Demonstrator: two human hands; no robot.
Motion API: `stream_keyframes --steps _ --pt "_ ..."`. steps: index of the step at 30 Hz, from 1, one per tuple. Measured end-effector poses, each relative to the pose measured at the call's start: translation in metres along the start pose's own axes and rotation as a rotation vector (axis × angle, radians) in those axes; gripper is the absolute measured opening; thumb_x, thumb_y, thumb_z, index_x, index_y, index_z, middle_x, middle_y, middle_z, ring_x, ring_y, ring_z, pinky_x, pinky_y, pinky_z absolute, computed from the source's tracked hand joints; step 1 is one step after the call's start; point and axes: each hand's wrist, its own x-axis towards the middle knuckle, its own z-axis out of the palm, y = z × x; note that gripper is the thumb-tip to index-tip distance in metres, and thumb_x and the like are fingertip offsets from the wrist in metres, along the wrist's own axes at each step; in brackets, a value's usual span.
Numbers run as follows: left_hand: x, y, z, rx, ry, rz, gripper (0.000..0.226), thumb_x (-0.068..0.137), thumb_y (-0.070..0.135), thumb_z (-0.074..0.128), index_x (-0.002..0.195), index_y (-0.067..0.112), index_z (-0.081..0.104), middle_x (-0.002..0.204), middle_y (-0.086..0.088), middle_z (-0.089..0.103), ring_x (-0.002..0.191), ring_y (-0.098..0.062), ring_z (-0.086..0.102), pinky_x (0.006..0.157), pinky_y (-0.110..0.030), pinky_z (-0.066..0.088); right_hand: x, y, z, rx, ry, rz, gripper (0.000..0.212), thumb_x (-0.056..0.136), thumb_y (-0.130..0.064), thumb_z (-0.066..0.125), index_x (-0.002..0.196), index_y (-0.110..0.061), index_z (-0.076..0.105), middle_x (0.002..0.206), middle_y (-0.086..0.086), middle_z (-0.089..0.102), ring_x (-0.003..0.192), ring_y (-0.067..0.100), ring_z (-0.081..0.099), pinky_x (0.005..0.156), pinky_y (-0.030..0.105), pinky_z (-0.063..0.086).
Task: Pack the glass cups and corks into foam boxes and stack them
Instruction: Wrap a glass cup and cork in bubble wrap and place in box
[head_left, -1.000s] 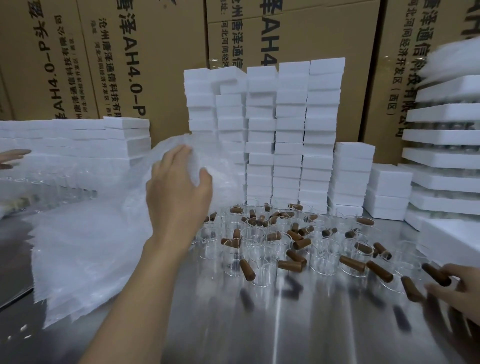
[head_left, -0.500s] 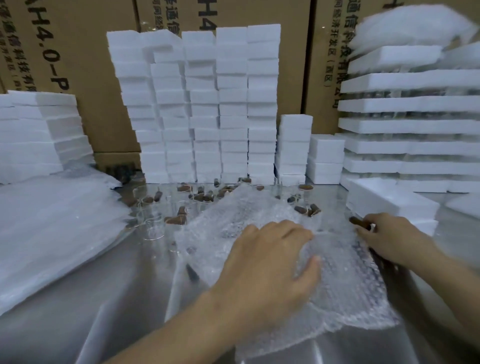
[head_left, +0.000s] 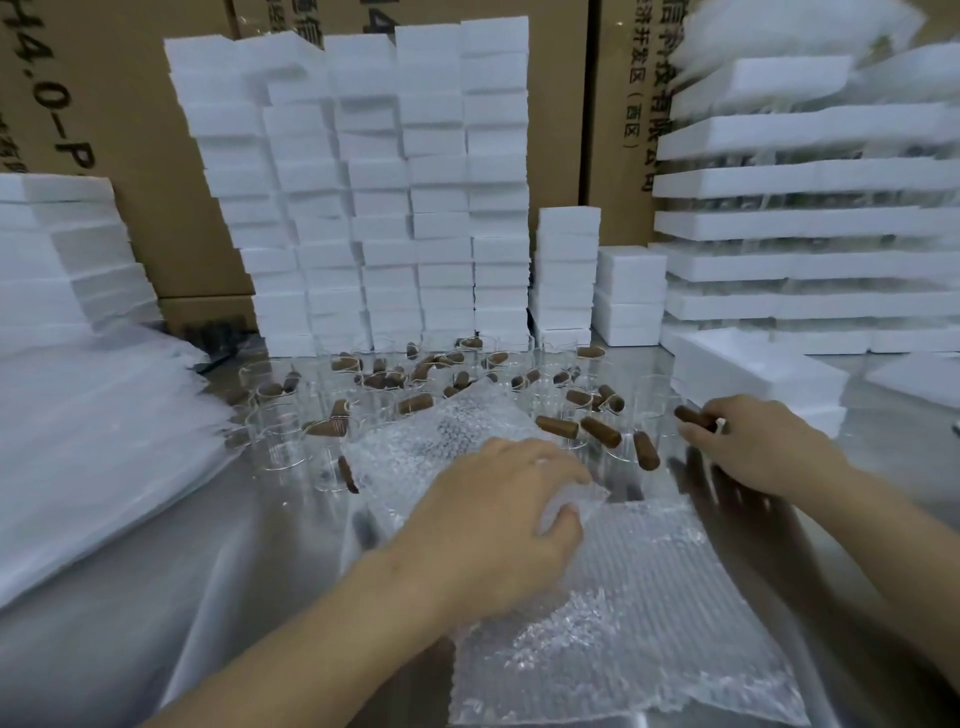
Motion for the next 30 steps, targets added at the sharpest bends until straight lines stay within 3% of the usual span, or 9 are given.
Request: stream_keyframes --steps 3,6,8,10,14,18,21,25,30 --pt "-0.002 -0.007 -0.006 0.037 -0.144 -0.095 0.048 0.106 0.051 0.045 0.149 0.034 0.056 0.159 0.017 0.047 0.143 -0.011 0.046 0.115 -0.040 0.044 -0.001 -0.001 0.000 -0.006 0.002 0.000 0.031 0.103 -0.058 0.054 0.104 -0.029 0.065 0.086 -0.001 0.068 0.079 0.021 0.065 0.078 0.042 0.058" --pt "-0.004 -0.004 -0.003 0.099 -0.176 -0.093 0.044 0.103 0.048 0.054 0.140 0.027 0.065 0.140 0.006 0.061 0.126 -0.020 0.059 0.102 -0.043 0.055 -0.001 -0.001 0.000 -0.002 0.001 0.003 0.031 0.103 -0.058 0.054 0.104 -0.029 0.065 0.085 -0.001 0.068 0.079 0.021 0.066 0.078 0.041 0.058" --pt "-0.003 -0.003 -0.002 0.094 -0.086 -0.088 0.022 0.103 0.037 0.057 0.113 0.024 0.072 0.112 0.005 0.061 0.103 -0.020 0.063 0.084 -0.041 0.057 -0.001 0.000 0.000 0.002 0.002 0.003 0.031 0.103 -0.057 0.055 0.103 -0.028 0.065 0.085 -0.001 0.069 0.079 0.022 0.066 0.078 0.041 0.058" --pt "-0.002 -0.004 -0.005 0.106 0.029 -0.088 0.022 0.105 0.029 0.054 0.086 0.027 0.067 0.093 0.008 0.054 0.084 -0.017 0.060 0.070 -0.037 0.054 -0.001 0.000 0.000 0.006 0.004 0.004 0.030 0.103 -0.057 0.055 0.101 -0.028 0.065 0.085 0.000 0.068 0.079 0.022 0.066 0.076 0.040 0.057" --pt "-0.001 -0.006 -0.016 0.165 0.297 -0.044 0.023 0.108 0.037 0.055 0.111 0.037 0.077 0.099 0.017 0.063 0.091 -0.007 0.060 0.080 -0.036 0.056 -0.001 -0.001 0.000 0.011 0.004 -0.001 0.029 0.103 -0.055 0.056 0.099 -0.028 0.065 0.083 -0.001 0.068 0.077 0.021 0.066 0.070 0.038 0.054" --pt "-0.005 0.016 -0.014 -0.130 0.458 0.185 0.019 0.104 0.031 0.063 0.117 0.031 0.077 0.105 0.021 0.066 0.098 -0.001 0.059 0.085 -0.033 0.054 -0.001 0.000 0.000 0.009 0.005 -0.003 0.025 0.103 -0.051 0.057 0.095 -0.028 0.064 0.083 0.000 0.067 0.076 0.021 0.065 0.071 0.038 0.054" --pt "-0.013 0.034 -0.003 -0.186 0.258 0.406 0.023 0.103 0.034 0.065 0.124 0.033 0.073 0.118 0.018 0.062 0.111 0.000 0.056 0.096 -0.033 0.049 -0.001 0.000 0.000 0.024 0.005 -0.003 0.027 0.103 -0.053 0.057 0.088 -0.030 0.060 0.083 0.001 0.067 0.078 0.023 0.065 0.077 0.041 0.058" --pt "-0.018 0.039 0.009 -0.078 -0.149 0.422 0.052 0.103 0.063 0.057 0.152 0.049 0.046 0.157 0.021 0.040 0.147 0.000 0.031 0.119 -0.034 0.026 -0.001 0.001 0.001 0.023 0.023 -0.025 0.028 0.103 -0.055 0.056 0.091 -0.030 0.061 0.082 0.000 0.068 0.078 0.022 0.065 0.075 0.041 0.057" --pt "-0.015 0.034 0.006 -0.047 -0.173 0.414 0.048 0.102 0.054 0.062 0.148 0.043 0.054 0.145 0.020 0.052 0.137 0.000 0.041 0.119 -0.038 0.032 0.003 0.003 0.004 0.021 0.039 -0.033 0.027 0.102 -0.055 0.057 0.093 -0.030 0.064 0.079 -0.001 0.067 0.075 0.021 0.065 0.072 0.038 0.055"
